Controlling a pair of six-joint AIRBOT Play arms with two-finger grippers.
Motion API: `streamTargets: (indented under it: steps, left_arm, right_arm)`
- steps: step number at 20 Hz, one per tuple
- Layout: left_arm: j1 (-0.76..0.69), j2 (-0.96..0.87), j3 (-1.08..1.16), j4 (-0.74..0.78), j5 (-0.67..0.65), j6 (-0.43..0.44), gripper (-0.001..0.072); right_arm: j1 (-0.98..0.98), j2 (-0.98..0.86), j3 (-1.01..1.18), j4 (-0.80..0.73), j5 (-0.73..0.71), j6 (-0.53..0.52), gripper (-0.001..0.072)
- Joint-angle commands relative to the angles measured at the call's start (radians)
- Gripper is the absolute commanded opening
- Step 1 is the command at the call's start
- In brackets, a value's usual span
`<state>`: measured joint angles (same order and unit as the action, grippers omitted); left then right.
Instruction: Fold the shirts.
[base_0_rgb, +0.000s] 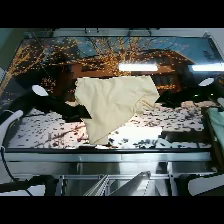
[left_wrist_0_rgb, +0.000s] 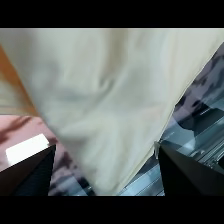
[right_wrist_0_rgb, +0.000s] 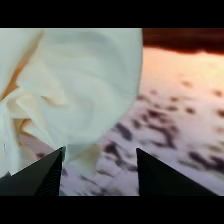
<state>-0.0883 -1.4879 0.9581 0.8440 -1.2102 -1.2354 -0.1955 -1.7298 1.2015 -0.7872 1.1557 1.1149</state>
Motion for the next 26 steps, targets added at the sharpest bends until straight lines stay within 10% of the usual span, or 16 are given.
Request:
streamTargets:
  steps: [1,4,5,6,7,16,20,26]
  left_arm:
    - [-0.154,-0.005,-0.099,-0.055,0.154,-0.004,0.0704]
    - [-0.258,-0.041,-0.08,-0.052,0.2,-0.005,0.0696]
    - [-0.272,-0.064,-0.059,-0.053,0.198,-0.007,0.0654]
    - [-0.278,-0.089,-0.033,-0.053,0.195,-0.012,0.0351]
    - [-0.278,-0.112,-0.005,-0.053,0.177,-0.011,-0.0001]
    - [-0.19,-0.006,0.122,-0.05,0.003,-0.012,0.0007]
    - [-0.132,0.107,-0.071,-0.055,-0.011,-0.022,0.069]
    - [-0.18,0.102,-0.288,-0.207,0.252,-0.045,0.0699]
  right_arm:
    - [0.067,-0.124,0.043,0.108,-0.023,-0.019,0.0498]
    - [0.085,-0.142,0.084,0.19,-0.018,-0.031,0.0463]
    - [0.085,-0.142,0.098,0.212,0.011,-0.035,0.0201]
    - [0.082,-0.14,0.109,0.228,0.046,-0.045,0.0022]
    - [0.077,-0.13,0.117,0.227,0.082,-0.045,0.002]
    - [-0.025,0.117,0.116,0.219,0.241,-0.035,0.002]
    - [-0.011,0.113,0.072,0.197,0.256,-0.028,0.002]
    - [0.006,0.114,0.036,0.202,0.263,-0.029,0.002]
